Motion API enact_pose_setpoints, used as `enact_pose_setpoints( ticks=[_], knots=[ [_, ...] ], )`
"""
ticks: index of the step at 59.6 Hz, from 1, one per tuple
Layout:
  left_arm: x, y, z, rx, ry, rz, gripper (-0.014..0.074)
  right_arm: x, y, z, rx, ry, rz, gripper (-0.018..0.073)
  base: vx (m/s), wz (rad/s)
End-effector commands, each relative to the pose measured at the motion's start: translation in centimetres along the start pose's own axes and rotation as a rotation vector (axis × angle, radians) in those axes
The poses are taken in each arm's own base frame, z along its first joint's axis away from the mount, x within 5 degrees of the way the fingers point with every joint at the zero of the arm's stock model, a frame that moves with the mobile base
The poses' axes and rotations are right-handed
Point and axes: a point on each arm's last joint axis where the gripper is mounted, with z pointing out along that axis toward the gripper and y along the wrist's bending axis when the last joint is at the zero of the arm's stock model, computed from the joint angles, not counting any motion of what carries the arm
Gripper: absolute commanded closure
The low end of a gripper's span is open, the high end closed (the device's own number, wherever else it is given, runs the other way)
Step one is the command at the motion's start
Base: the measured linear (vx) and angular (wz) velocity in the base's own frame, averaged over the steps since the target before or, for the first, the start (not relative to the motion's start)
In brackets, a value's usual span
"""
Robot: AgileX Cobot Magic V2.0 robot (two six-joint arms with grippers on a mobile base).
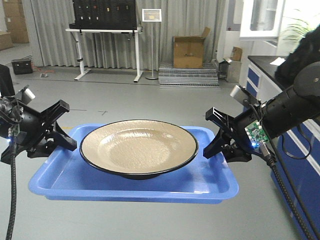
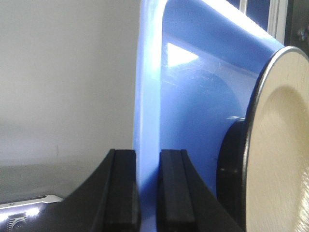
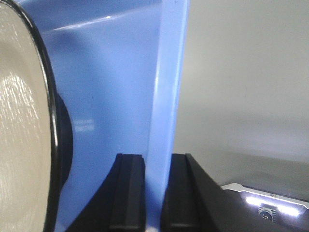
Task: Place disk in tray to left cabinet
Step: 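Hold the tray level with both grippers while the base turns away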
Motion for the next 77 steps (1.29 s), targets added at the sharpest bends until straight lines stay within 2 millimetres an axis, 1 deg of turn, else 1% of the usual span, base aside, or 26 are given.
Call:
enact_pose_setpoints(
  ticks=[1,34,77],
  knots=[
    [1.07,-3.54,-2.85,0.145,-0.044,0.022,0.0597,0.51,3.32,-3.08,-0.136,-0.085,-0.045,0.0563,0.57,0.18],
    [1.07,-3.54,-2.85,0.145,-0.044,0.022,0.0597,0.51,3.32,-3.08,-0.136,-0.085,-0.046,0.0563,0.59,0.11],
    [1.05,-3.54,-2.84,0.145,-0.045,0.022,0.0597,0.51,3.32,-3.09,-0.136,-0.086,-0.045,0.0563,0.63,-0.05]
  ],
)
